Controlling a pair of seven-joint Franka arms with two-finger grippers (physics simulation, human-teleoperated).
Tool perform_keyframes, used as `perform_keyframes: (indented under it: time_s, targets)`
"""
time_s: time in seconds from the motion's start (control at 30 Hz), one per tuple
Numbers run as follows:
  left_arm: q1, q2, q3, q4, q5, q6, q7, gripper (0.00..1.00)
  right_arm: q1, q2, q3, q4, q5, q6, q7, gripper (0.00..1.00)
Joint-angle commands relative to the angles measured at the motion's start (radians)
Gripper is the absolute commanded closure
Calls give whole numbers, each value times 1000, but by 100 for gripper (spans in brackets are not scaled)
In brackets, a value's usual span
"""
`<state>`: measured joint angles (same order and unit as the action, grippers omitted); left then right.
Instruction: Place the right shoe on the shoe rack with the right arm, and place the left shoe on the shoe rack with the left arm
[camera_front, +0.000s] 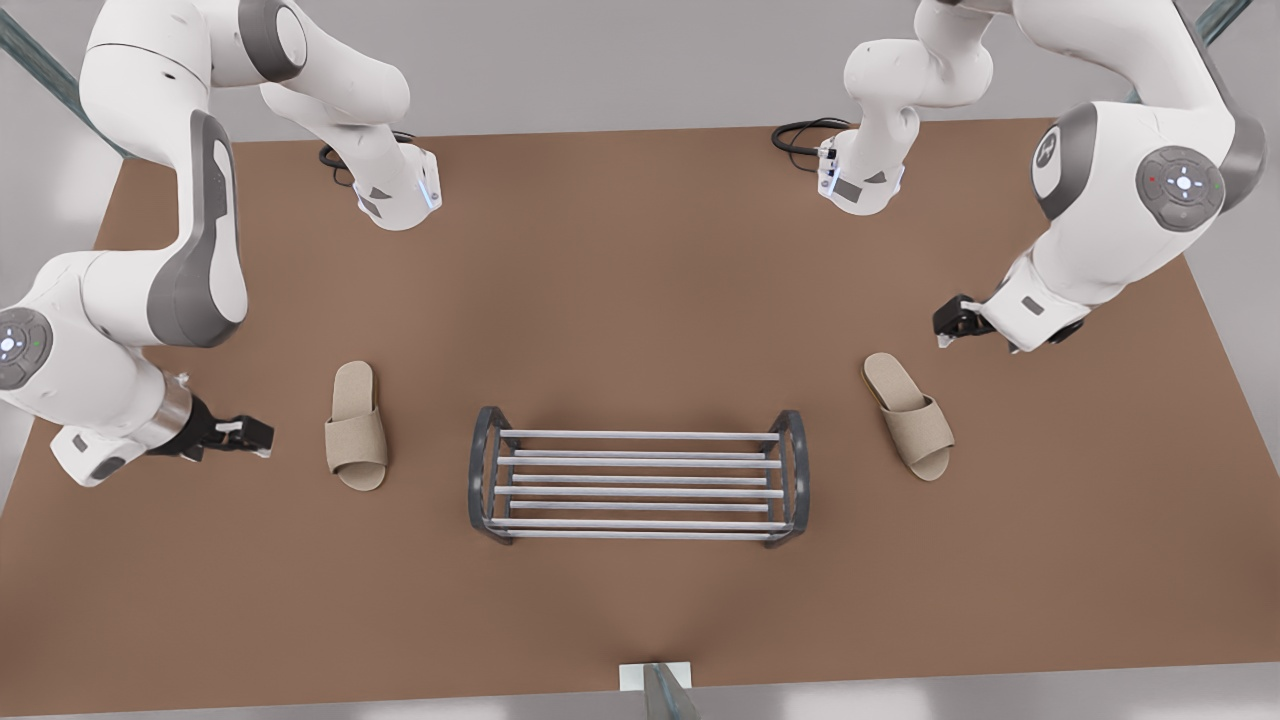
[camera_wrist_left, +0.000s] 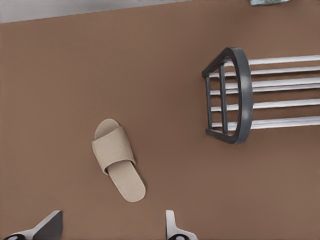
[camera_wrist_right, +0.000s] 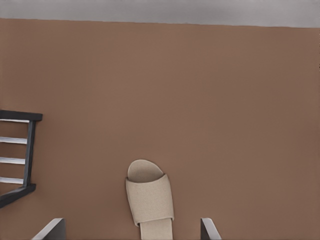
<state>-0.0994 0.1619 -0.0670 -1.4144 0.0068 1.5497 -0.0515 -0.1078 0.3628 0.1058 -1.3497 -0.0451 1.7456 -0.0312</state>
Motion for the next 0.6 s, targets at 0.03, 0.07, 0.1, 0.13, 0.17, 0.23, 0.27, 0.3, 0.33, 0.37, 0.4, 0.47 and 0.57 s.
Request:
perform_keyframes:
  time_s: [0.03, 0.07, 0.1, 0.13, 0.17, 0.23, 0.27, 0.3, 0.33, 0.37, 0.4, 0.47, 0.57]
  targets:
    - [-13, 2, -4, 11, -5, 26, -88, 0, -4, 5, 0, 1, -10, 68, -23, 0]
    - [-2, 8, -2, 12, -8, 26, -85, 0, 2, 1, 0, 1, -7, 58, -18, 0]
    - [26, -11, -4, -29, -10, -28, -67, 0, 5, -8, 3, -12, -5, 71, 7, 0]
    - [29, -108, -27, -219, -8, 160, -82, 0, 5, -25, 5, -37, -9, 113, 13, 0]
    - [32, -212, -28, -498, -5, 496, -84, 0, 0, -103, 5, -190, -9, 241, 13, 0]
    - [32, -291, -37, -872, 1, 1070, -184, 1, -15, -277, 8, -521, -9, 584, 13, 0]
    - [32, -286, -76, -989, 2, 1300, -306, 1, -36, -375, 11, -730, -7, 852, 11, 0]
    - [32, -278, -83, -1087, 1, 1457, -327, 1, -52, -446, 9, -859, -5, 997, 10, 0]
    - [32, -236, -86, -1176, -1, 1651, -327, 1, -59, -516, 11, -982, -5, 1129, 2, 0]
    - [24, -177, -88, -1229, -13, 1809, -327, 1, -76, -565, 9, -1097, -7, 1284, -3, 0]
    - [-6, -127, -88, -1255, -56, 1912, -327, 1, -96, -576, 9, -1210, -7, 1488, -3, 0]
    - [-141, -102, -86, -1276, -258, 1934, -323, 1, -108, -576, 9, -1244, -7, 1502, -4, 0]
    - [-39, -94, -86, -1324, -258, 1934, -312, 1, -119, -455, 9, -1252, -9, 1513, -3, 0]
